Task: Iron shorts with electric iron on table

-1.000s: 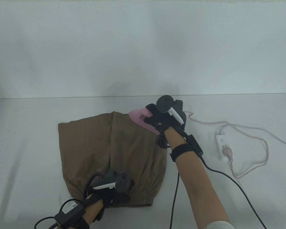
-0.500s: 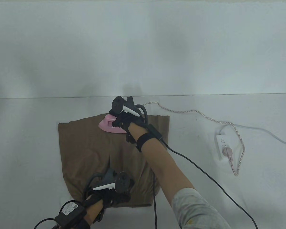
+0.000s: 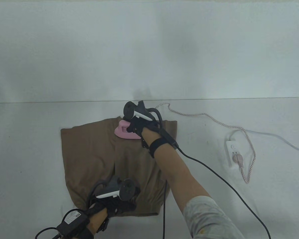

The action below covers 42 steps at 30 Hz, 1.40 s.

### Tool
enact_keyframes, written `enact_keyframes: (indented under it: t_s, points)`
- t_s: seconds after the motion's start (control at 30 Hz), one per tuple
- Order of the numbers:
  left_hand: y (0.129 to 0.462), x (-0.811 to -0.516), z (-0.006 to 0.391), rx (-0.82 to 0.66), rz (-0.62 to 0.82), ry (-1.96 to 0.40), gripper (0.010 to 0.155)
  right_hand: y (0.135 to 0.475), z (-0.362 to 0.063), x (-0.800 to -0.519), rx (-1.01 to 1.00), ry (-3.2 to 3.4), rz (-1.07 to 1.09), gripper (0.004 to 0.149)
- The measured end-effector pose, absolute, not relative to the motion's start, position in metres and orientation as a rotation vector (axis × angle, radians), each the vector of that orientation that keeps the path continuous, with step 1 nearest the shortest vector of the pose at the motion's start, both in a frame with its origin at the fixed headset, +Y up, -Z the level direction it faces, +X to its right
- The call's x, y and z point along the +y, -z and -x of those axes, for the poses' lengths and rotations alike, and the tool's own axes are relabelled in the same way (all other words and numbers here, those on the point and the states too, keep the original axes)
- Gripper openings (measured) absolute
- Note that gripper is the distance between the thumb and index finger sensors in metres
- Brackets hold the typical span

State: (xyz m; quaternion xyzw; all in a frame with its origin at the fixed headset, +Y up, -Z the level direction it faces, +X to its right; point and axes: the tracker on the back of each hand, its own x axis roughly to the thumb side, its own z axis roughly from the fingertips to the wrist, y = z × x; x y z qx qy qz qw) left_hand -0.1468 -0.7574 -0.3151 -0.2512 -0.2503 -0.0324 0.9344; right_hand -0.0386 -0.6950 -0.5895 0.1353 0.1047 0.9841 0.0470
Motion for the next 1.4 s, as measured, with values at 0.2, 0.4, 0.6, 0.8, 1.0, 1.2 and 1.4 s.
enact_keyframes:
  t_s: [0.2, 0.4, 0.6, 0.8, 1.0, 1.2, 1.4]
  points:
    - [0.315, -0.758, 0.147, -0.511, 0.515, 0.067, 0.074, 0.585, -0.011, -0.697, 0.284, -3.031, -0.301, 0.06]
    - [0.315, -0.758, 0.147, -0.512, 0.517, 0.069, 0.074, 0.582, -0.05, -0.697, 0.275, -3.043, -0.187, 0.061]
    - [0.316, -0.758, 0.147, -0.51, 0.519, 0.072, 0.074, 0.58, -0.06, -0.7, 0.255, -2.986, -0.107, 0.059]
    - [0.316, -0.758, 0.147, -0.51, 0.519, 0.072, 0.074, 0.58, -0.037, -0.699, 0.239, -2.973, -0.171, 0.059]
    - [0.316, -0.758, 0.147, -0.51, 0.519, 0.072, 0.074, 0.572, 0.011, -0.696, 0.217, -2.971, -0.332, 0.06]
    - [0.316, -0.758, 0.147, -0.51, 0.519, 0.072, 0.074, 0.56, 0.057, -0.693, 0.217, -2.929, -0.457, 0.06]
    - [0.316, -0.758, 0.147, -0.51, 0.519, 0.072, 0.074, 0.541, 0.101, -0.693, 0.223, -2.91, -0.589, 0.061]
